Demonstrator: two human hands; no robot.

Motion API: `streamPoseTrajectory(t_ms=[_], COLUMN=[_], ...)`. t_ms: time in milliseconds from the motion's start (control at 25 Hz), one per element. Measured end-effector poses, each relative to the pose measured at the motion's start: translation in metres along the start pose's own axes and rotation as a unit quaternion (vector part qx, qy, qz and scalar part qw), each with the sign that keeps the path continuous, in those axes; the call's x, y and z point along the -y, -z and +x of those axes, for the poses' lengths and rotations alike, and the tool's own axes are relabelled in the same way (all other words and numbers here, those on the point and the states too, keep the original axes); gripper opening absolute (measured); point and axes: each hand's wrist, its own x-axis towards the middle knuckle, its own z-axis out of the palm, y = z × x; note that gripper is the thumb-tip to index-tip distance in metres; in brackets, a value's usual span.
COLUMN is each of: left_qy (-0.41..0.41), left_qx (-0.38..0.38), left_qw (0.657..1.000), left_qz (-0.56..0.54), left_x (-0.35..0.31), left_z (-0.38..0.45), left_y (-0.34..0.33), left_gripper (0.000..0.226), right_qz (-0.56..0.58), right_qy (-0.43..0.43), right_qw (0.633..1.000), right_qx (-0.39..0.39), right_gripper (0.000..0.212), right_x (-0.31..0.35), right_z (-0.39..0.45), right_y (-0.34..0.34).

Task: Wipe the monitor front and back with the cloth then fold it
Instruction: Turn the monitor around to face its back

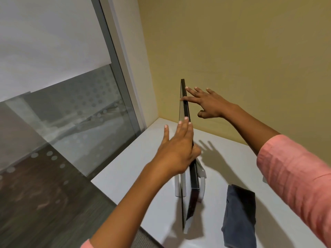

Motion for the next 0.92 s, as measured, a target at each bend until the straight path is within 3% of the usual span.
streamPoseTrajectory(t_ms=[160, 360, 520, 720, 920], left_qy=[0.067, 0.148, 0.204, 0.196, 0.163], left_qx=[-0.017, -0.141, -0.176, -0.211, -0.254], left_qw=[0.997, 0.971, 0.947, 0.937, 0.927], left_qz=[0.043, 0.127, 0.173, 0.195, 0.222], left_x=[0.019, 0.027, 0.031, 0.029, 0.057], left_z=[-0.012, -0.028, -0.029, -0.023, -0.019], left_y=[0.009, 0.005, -0.007, -0.02, -0.018], left_gripper=[0.071, 0.074, 0.073, 0.066, 0.074], right_qz=[0.018, 0.006, 0.02, 0.027, 0.006], right_qy=[-0.019, -0.023, -0.026, -0.029, -0.046], right_qw=[0.999, 0.999, 0.999, 0.999, 0.999], right_qx=[0.019, 0.032, 0.041, 0.011, -0.015], right_gripper=[0.09, 0.095, 0.097, 0.094, 0.09], right_x=[0.003, 0.013, 0.021, 0.026, 0.025], right_z=[-0.004, -0.003, -0.003, -0.004, -0.011], right_y=[0.002, 0.006, 0.01, 0.007, 0.001])
